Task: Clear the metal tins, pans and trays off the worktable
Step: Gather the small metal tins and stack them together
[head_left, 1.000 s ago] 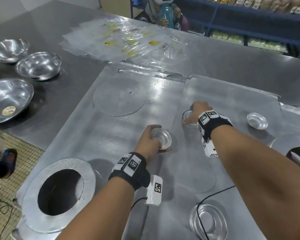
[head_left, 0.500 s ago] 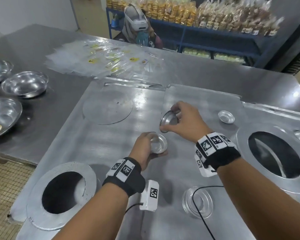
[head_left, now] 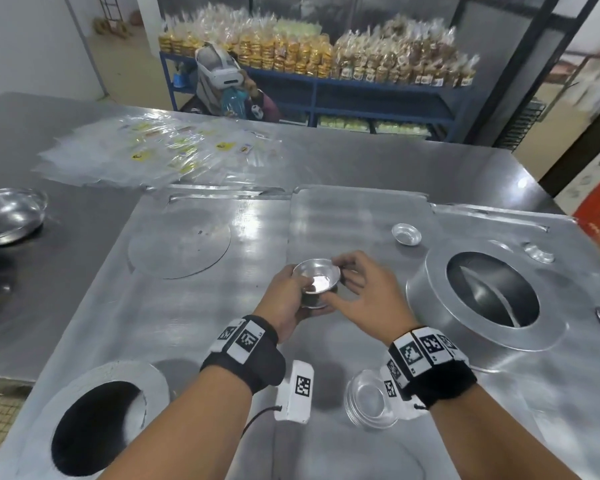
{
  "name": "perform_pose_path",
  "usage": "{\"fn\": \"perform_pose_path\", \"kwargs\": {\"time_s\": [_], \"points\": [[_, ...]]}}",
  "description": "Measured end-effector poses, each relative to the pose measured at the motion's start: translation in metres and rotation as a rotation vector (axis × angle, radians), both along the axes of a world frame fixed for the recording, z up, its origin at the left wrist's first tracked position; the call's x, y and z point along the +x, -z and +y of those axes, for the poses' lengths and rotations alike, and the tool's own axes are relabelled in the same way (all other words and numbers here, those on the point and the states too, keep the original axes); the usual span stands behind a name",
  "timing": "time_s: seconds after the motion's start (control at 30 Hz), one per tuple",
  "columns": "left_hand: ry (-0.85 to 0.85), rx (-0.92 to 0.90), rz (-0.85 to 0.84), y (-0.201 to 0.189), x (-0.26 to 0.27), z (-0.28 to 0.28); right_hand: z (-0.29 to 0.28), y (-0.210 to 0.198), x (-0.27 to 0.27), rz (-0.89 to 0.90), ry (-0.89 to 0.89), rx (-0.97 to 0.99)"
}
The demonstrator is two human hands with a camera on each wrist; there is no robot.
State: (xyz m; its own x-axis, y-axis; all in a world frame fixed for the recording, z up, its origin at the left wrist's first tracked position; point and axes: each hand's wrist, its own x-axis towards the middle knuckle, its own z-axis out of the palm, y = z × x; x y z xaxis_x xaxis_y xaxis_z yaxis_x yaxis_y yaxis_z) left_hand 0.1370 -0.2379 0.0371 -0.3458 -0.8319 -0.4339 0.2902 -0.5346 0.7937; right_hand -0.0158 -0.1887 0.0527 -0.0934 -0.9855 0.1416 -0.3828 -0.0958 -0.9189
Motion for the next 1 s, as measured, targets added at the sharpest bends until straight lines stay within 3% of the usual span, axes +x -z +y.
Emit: {"fn": "perform_pose_path", "kwargs": {"time_s": [0.2,0.5,0.83,1.0], "points": [[0.006,-0.012,-0.024,0.001,-0.011,0.000,-0.011,0.020,-0.024,0.014,-0.007,0.054],[0.008,-0.055,-0.107,0.014,-0.021,-0.020,-0.085,0.046,-0.079,0.545,0.209,0.347],[-0.034,-0.023,-0.185,0.027,-0.027,-0.052,-0.185,0.082,-0.139,0.836,0.489,0.668],[-0.060,0.031,-0.196,0.037,-0.021,-0.062,-0.217,0.098,-0.146,0.754,0.732,0.695]]}}
